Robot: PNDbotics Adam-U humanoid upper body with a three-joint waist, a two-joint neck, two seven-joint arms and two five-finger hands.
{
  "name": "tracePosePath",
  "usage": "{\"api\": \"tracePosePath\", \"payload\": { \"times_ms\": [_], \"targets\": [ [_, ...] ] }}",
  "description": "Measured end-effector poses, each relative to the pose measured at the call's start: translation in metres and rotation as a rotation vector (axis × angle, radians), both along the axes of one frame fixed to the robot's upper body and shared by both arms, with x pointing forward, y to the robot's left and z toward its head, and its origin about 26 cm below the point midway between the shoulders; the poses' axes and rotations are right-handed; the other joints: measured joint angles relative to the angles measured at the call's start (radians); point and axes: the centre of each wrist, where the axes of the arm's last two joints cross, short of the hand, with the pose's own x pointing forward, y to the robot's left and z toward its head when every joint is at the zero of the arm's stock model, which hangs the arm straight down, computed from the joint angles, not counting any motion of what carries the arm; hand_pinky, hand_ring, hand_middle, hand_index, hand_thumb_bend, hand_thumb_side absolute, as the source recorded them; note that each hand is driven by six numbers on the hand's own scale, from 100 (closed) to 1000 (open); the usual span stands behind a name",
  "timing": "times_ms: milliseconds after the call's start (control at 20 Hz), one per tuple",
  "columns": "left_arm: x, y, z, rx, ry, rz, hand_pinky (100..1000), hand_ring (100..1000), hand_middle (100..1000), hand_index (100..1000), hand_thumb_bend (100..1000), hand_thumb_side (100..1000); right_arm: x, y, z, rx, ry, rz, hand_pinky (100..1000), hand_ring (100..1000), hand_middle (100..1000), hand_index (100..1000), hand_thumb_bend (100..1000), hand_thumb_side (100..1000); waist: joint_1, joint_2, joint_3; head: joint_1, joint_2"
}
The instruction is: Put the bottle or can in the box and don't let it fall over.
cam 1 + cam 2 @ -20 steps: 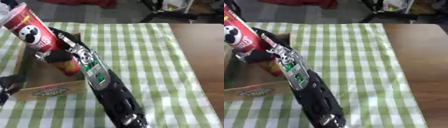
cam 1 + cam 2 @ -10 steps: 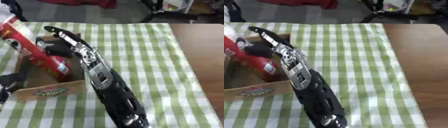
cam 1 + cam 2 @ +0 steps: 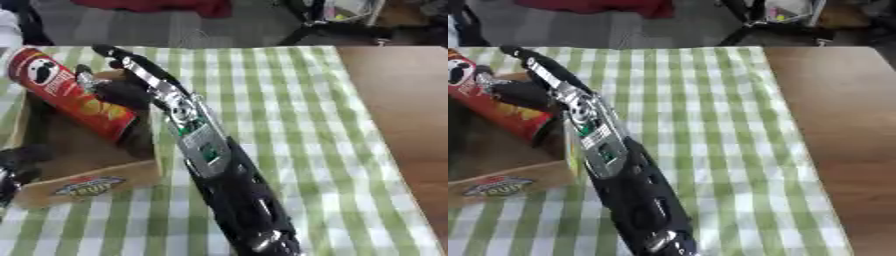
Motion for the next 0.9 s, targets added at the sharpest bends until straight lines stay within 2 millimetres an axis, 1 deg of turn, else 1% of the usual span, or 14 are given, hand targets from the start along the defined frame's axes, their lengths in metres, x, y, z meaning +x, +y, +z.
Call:
{"api": "tracePosePath", "payload": {
  "times_ms": [150, 200, 250, 300, 400, 450, 500, 550, 600, 800, 850, 900],
  "targets": [
    [-0.001, 0.001, -0.002, -0.001, 0.005, 0.008, 943, 1000, 721, 833, 100, 911, -0.003, -0.009, 0.015, 0.057, -0.054, -0.011, 1000, 1000, 1000, 998, 100, 703, 0.006, -0.013, -0.013, 0.0, 0.001],
    [-0.001, 0.001, -0.002, -0.003, 0.004, 0.013, 941, 1000, 721, 832, 100, 910, -0.004, -0.015, 0.02, 0.082, -0.078, -0.022, 990, 1000, 1000, 951, 100, 697, 0.009, -0.019, -0.02, 0.0, 0.001],
    [-0.001, 0.002, -0.002, -0.005, 0.003, 0.017, 941, 1000, 721, 832, 100, 909, -0.005, -0.022, 0.026, 0.108, -0.103, -0.033, 980, 1000, 1000, 941, 100, 695, 0.012, -0.025, -0.028, 0.0, 0.003],
    [-0.001, 0.002, -0.002, -0.007, 0.002, 0.022, 942, 1000, 721, 831, 100, 907, -0.007, -0.029, 0.031, 0.133, -0.13, -0.045, 962, 977, 997, 923, 100, 676, 0.017, -0.03, -0.034, 0.001, 0.006],
    [0.0, 0.002, -0.002, -0.012, 0.0, 0.03, 942, 1000, 723, 831, 100, 904, -0.011, -0.044, 0.039, 0.178, -0.184, -0.07, 955, 948, 971, 903, 100, 639, 0.027, -0.037, -0.05, 0.002, 0.009],
    [0.0, 0.002, -0.001, -0.015, 0.0, 0.034, 942, 1000, 723, 831, 100, 904, -0.013, -0.051, 0.042, 0.195, -0.207, -0.085, 955, 948, 971, 903, 100, 634, 0.033, -0.039, -0.057, 0.004, 0.01],
    [0.0, 0.002, -0.001, -0.017, -0.002, 0.038, 942, 1000, 724, 833, 100, 900, -0.015, -0.059, 0.043, 0.209, -0.226, -0.099, 959, 957, 979, 909, 100, 689, 0.038, -0.042, -0.065, 0.007, 0.01],
    [0.0, 0.001, 0.0, -0.024, -0.006, 0.039, 942, 1000, 726, 833, 100, 896, -0.018, -0.067, 0.045, 0.222, -0.244, -0.113, 961, 965, 983, 913, 100, 594, 0.044, -0.045, -0.072, 0.01, 0.01],
    [0.001, -0.001, 0.002, -0.033, -0.015, 0.037, 943, 1000, 726, 833, 100, 891, -0.02, -0.073, 0.045, 0.232, -0.26, -0.126, 962, 967, 982, 913, 100, 579, 0.051, -0.049, -0.079, 0.013, 0.01],
    [0.004, -0.007, 0.011, -0.067, -0.053, 0.026, 943, 1000, 733, 834, 100, 881, -0.034, -0.097, 0.043, 0.266, -0.302, -0.175, 961, 963, 976, 909, 100, 578, 0.073, -0.056, -0.103, 0.03, 0.018],
    [0.005, -0.009, 0.012, -0.077, -0.059, 0.021, 944, 1000, 733, 833, 100, 875, -0.037, -0.102, 0.043, 0.277, -0.308, -0.185, 962, 955, 958, 906, 100, 582, 0.076, -0.058, -0.108, 0.035, 0.018],
    [0.005, -0.01, 0.013, -0.087, -0.063, 0.019, 944, 1000, 732, 831, 100, 871, -0.04, -0.104, 0.043, 0.289, -0.312, -0.191, 962, 946, 934, 903, 100, 607, 0.079, -0.061, -0.111, 0.039, 0.019]
  ]
}}
